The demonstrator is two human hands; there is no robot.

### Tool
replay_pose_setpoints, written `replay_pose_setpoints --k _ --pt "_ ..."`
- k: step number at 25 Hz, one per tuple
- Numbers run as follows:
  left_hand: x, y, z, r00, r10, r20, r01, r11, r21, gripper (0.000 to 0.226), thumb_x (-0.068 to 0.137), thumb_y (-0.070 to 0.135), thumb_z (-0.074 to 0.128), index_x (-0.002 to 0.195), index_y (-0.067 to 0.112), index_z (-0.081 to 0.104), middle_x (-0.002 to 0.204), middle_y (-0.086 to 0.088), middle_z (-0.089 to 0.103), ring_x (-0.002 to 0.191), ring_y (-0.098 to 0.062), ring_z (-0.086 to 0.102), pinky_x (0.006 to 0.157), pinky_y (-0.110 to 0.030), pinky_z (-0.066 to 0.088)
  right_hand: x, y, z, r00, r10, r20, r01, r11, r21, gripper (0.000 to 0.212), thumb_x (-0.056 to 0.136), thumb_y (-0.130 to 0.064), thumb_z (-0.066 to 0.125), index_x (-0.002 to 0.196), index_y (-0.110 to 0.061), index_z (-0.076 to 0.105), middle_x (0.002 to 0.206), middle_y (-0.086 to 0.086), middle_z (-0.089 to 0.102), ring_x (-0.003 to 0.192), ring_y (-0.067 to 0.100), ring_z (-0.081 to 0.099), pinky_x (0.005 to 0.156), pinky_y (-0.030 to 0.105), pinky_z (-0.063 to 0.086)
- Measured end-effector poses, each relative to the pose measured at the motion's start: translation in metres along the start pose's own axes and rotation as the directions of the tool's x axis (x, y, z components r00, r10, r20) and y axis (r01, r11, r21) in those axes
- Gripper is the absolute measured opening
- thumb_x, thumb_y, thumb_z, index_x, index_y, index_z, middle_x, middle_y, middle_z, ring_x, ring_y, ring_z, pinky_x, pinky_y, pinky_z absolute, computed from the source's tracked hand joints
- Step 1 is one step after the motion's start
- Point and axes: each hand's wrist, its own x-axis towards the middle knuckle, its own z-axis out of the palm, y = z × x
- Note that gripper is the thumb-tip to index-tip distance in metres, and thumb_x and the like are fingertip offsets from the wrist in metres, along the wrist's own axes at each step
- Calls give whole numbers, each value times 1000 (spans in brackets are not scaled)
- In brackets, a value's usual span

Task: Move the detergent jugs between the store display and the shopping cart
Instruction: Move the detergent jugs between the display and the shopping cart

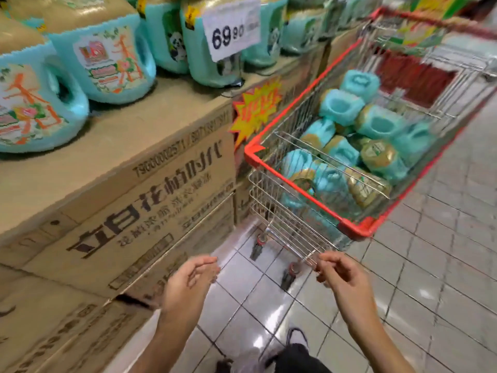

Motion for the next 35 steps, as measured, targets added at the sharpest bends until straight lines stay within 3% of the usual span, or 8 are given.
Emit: replay_pose_setpoints --k 6,15,18,25,28,31,35 --pt "1 6 125 983 73 166 -90 991 96 15 89 0 63 91 13 71 70 1 69 60 5 62 59 -4 45 20 14 -113 991 101 -91 -99 995 21 14 88 9 58 89 -2 67 74 15 66 56 2 59 55 11 47" --pt "10 27 325 975 89 201 -84 996 -32 20 90 0 58 93 16 70 68 4 70 66 -7 63 63 -17 50 134 -7 -267 997 54 -57 -57 998 -39 21 90 1 56 88 -15 69 77 5 72 66 8 63 61 15 49" --pt "35 43 363 978 119 170 -110 992 -61 19 89 -3 58 94 11 70 66 6 69 63 -1 62 61 -9 48 178 -15 -282 1000 13 -29 -13 1000 -23 21 89 2 58 87 -16 69 78 8 71 65 8 62 61 16 49" --pt "151 83 445 997 72 34 -67 991 -114 21 89 -2 59 88 15 71 71 6 72 62 2 63 58 -6 48 347 -56 -291 991 -127 40 126 992 12 25 87 4 61 83 -20 69 69 0 69 61 8 61 60 16 50" --pt "202 107 473 1000 31 2 -31 993 -114 18 89 2 61 89 17 71 70 7 71 65 -2 63 57 -10 48 424 -79 -291 982 -170 78 172 985 -29 29 87 4 60 81 -23 67 73 5 67 60 7 60 60 16 49" --pt "252 127 498 999 4 -46 -9 996 -94 18 89 3 60 92 17 71 73 5 69 59 4 60 56 -13 47 500 -96 -287 974 -188 129 198 978 -65 28 87 5 60 82 -23 65 72 6 64 58 3 60 59 13 48" --pt "315 139 535 990 -53 -132 38 993 -111 16 91 5 58 94 18 67 71 4 65 57 3 57 56 -13 44 606 -97 -268 965 -181 189 206 970 -126 19 87 3 59 88 -15 64 74 8 62 58 6 56 57 14 45"
